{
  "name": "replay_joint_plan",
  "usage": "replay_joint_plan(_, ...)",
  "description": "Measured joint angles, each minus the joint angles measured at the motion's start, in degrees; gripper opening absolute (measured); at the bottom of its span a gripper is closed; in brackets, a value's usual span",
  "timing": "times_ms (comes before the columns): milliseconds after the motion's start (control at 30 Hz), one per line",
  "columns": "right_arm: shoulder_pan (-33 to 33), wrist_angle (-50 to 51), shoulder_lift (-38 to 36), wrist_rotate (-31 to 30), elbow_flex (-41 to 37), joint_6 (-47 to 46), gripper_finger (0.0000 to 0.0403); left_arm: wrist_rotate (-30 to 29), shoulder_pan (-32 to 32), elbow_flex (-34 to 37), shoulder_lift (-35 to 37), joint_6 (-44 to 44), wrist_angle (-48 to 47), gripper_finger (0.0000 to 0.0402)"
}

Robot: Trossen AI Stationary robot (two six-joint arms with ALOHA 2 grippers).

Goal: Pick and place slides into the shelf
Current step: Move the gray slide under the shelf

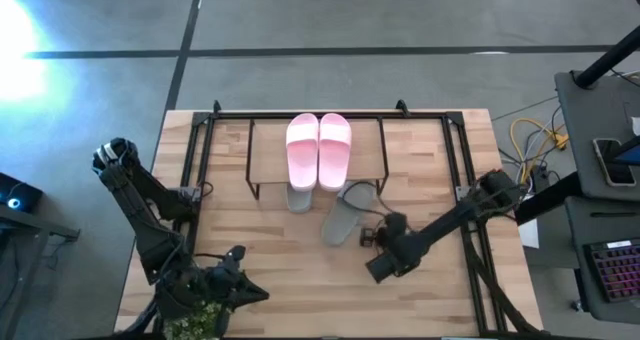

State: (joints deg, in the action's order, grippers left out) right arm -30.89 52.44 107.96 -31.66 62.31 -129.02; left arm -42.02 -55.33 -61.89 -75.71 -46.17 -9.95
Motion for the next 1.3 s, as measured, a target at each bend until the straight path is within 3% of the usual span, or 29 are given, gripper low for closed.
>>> replay_joint_plan(167, 2.4, -3.4, -4.6, -9.0, -5.2, 2.7, 0.0008, -0.1, 0.0, 0.2, -1.0, 1.0, -0.1, 0.0000)
replay_joint_plan(300, 5.2, -5.9, -5.0, -8.6, -6.9, 9.8, 0.0008, -0.1, 0.1, 0.2, -1.9, 1.7, -0.1, 0.0000)
replay_joint_plan(567, 11.7, -22.1, -2.8, -8.6, -7.4, 28.0, 0.0008, -0.1, 0.1, 0.2, -2.2, 2.2, -0.1, 0.0000)
replay_joint_plan(767, 15.5, -22.7, -1.7, -12.3, -5.1, 32.1, 0.0008, -0.1, 0.1, 0.3, -2.1, 3.5, -0.1, 0.0000)
replay_joint_plan(900, 15.5, -23.0, -1.7, -18.0, -2.9, 33.1, 0.0008, -0.1, 0.1, 0.5, -2.1, 3.5, -0.4, 0.0000)
replay_joint_plan(1133, 12.7, -21.8, -1.7, -17.6, 0.9, 39.3, 0.0008, 0.0, -0.1, 0.5, -2.1, 3.2, -1.8, 0.0000)
replay_joint_plan(1300, 5.8, -12.6, -1.7, -17.5, 5.2, 34.7, 0.0008, 0.0, -0.5, 0.5, -2.1, 3.1, -1.8, 0.0000)
